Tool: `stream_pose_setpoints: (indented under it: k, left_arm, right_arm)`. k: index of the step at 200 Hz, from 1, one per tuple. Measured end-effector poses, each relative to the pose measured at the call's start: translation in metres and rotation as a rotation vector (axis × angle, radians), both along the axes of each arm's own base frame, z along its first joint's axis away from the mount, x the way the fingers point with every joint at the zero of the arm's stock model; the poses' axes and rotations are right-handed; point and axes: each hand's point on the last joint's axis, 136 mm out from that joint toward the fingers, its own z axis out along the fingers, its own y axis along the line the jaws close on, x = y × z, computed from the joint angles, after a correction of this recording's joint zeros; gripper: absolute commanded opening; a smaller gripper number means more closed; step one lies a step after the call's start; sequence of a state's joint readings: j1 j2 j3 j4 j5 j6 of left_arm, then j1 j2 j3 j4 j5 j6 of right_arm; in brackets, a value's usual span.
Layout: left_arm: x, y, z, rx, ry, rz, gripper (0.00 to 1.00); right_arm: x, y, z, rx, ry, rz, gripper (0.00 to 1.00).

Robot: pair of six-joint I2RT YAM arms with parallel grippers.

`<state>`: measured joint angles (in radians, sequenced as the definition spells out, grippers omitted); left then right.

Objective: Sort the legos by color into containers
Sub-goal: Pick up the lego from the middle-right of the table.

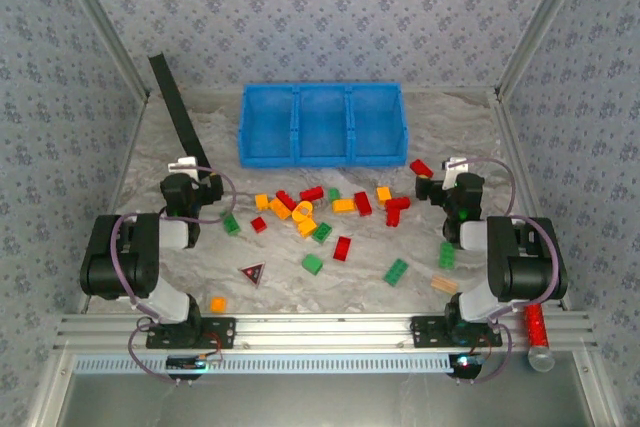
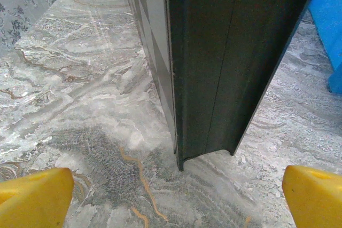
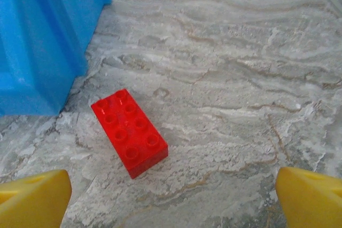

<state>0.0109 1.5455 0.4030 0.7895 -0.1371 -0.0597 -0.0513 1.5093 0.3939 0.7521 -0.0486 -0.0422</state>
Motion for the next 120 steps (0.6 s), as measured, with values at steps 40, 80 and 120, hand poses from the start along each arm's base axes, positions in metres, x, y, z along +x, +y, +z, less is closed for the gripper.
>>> stream_pose_setpoints:
  k: [40,80,120]
  left_arm:
    - [0.003,-0.002,0.031,0.030,0.062,0.038,1.00]
    - [0.009,-0.019,0.149,0.000,-0.050,0.029,1.00]
    - [-0.019,-0.040,0.184,-0.091,0.001,-0.053,1.00]
  right_arm:
    - [0.030,-0.006,0.059,0.031,0.058,-0.043,0.96]
    - [0.052,-0.004,0.131,0.116,0.081,-0.067,0.95]
    - [0.062,0.013,0.114,0.186,0.298,-0.005,0.89]
